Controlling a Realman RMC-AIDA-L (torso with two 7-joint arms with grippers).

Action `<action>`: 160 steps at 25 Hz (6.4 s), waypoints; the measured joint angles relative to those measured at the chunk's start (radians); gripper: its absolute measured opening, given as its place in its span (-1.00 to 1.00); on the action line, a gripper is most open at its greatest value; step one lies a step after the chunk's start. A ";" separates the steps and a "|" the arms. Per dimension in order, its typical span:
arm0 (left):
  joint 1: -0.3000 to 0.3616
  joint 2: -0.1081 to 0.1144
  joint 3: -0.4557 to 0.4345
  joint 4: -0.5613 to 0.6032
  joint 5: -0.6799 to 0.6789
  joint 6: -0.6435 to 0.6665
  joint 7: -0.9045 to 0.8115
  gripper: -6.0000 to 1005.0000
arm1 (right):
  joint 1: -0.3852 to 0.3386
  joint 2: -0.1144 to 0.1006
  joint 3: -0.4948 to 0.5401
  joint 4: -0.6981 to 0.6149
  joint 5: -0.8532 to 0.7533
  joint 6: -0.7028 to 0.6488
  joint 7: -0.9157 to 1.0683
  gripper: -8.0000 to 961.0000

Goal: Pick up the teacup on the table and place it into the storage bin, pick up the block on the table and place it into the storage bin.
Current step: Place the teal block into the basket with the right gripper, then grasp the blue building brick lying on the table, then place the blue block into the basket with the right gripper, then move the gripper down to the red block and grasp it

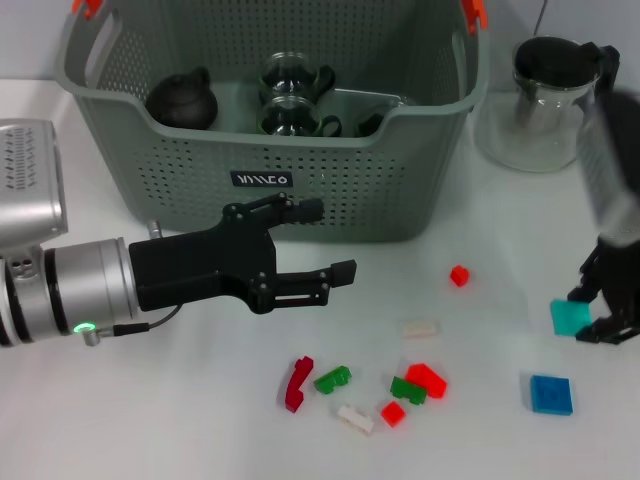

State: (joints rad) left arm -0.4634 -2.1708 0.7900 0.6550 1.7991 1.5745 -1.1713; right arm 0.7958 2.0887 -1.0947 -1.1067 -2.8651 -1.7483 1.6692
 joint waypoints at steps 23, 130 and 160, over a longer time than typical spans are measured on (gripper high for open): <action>0.080 0.006 -0.069 0.119 0.087 0.030 0.004 0.72 | 0.304 -0.055 0.190 0.103 0.561 0.399 0.327 0.02; 0.089 0.006 -0.143 0.094 0.103 -0.003 0.025 0.72 | 0.327 -0.042 0.087 0.083 0.454 0.550 0.469 0.05; 0.085 0.006 -0.145 0.095 0.102 0.008 0.025 0.72 | -0.059 -0.123 0.106 -0.198 0.539 -0.206 0.331 0.94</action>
State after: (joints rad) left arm -0.3787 -2.1643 0.6449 0.7498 1.9008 1.5828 -1.1467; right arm 0.7363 1.9660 -0.9884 -1.3047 -2.3262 -1.9545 1.9998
